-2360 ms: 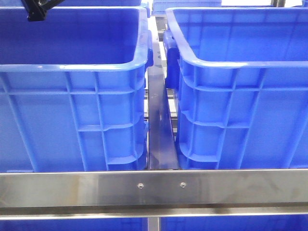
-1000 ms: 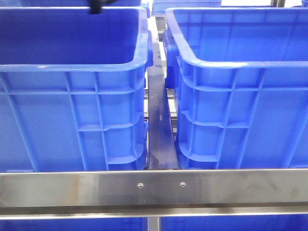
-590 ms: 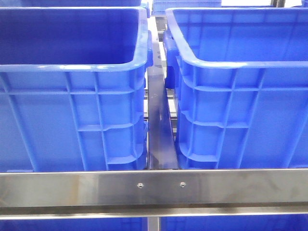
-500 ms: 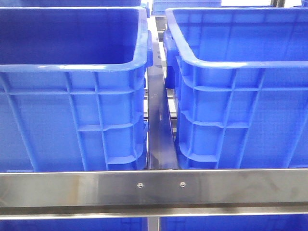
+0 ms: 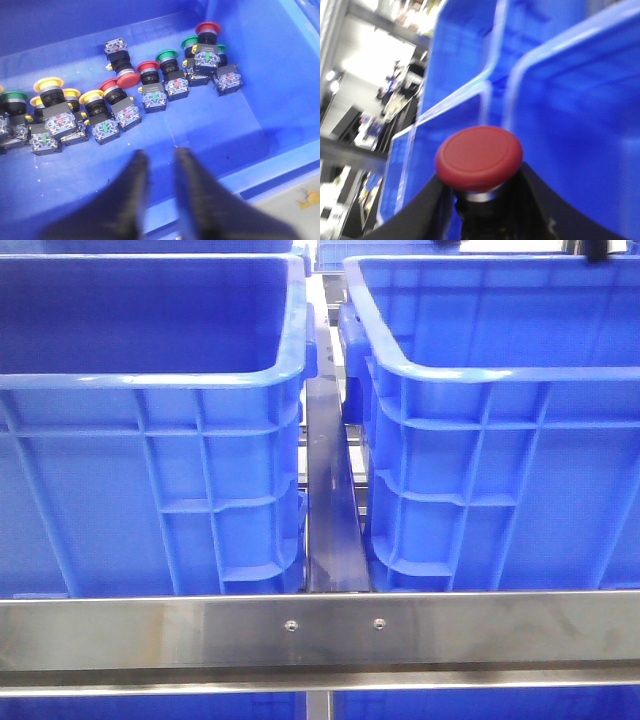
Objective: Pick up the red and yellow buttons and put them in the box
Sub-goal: 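Carry the red button with the right gripper into the empty bin, then lower the red button to the bin floor and open the right gripper, then lower the left gripper onto a yellow mushroom-cap button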
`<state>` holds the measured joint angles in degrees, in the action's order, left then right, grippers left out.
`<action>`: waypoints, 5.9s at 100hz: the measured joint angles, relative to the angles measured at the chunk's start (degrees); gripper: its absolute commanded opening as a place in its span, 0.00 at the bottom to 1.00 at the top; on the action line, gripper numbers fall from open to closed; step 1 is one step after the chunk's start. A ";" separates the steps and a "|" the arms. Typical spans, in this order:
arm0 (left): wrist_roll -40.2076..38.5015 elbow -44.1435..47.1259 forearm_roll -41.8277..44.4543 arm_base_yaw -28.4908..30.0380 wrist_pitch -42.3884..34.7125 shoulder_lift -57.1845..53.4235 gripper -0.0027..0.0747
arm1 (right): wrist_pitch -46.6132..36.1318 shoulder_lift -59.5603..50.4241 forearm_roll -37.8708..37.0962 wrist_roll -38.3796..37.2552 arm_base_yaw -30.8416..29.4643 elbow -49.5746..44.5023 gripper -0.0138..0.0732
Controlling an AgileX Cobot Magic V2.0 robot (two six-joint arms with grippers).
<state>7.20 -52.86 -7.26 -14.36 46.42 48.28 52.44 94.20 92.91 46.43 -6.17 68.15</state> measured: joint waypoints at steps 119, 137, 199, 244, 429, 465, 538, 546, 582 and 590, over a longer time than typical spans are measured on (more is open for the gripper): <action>0.00 0.00 0.00 0.00 -0.23 0.00 0.01 | -18.26 19.10 9.69 -2.43 -3.90 -1.39 0.47; 0.00 0.00 0.00 0.00 -0.23 0.00 0.01 | -18.17 19.10 9.92 -2.57 -3.90 -1.39 0.83; 0.00 0.00 0.00 0.00 -0.23 0.00 0.01 | -17.19 15.56 9.60 -2.70 -7.55 -1.39 0.90; 0.00 0.00 0.00 0.00 -0.23 0.00 0.01 | -17.41 2.82 -6.15 -2.57 -7.81 -3.70 0.90; -0.02 0.00 0.00 0.00 -1.89 0.00 0.67 | -43.02 -70.00 -11.23 26.71 6.81 -43.86 0.08; -4.60 -1.18 0.00 1.35 -5.52 7.49 0.69 | -43.02 -70.00 -11.23 26.80 6.81 -43.86 0.08; -5.93 -14.36 3.04 12.12 -9.68 38.72 0.69 | -43.15 -70.00 -11.23 26.80 6.81 -44.50 0.08; -5.93 -14.57 3.17 12.12 -10.71 39.85 0.69 | -43.15 -70.00 -11.23 26.80 6.81 -44.50 0.08; -5.93 -14.64 4.89 12.12 -12.87 43.11 0.69 | -43.15 -70.00 -11.23 26.91 6.81 -44.50 0.08; -5.93 -14.64 5.16 12.12 -13.00 43.44 0.69 | -43.15 -70.00 -11.23 26.91 6.81 -44.50 0.08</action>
<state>1.28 -67.49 -2.10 -2.24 33.42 91.72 9.30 24.20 81.68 73.34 0.63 23.65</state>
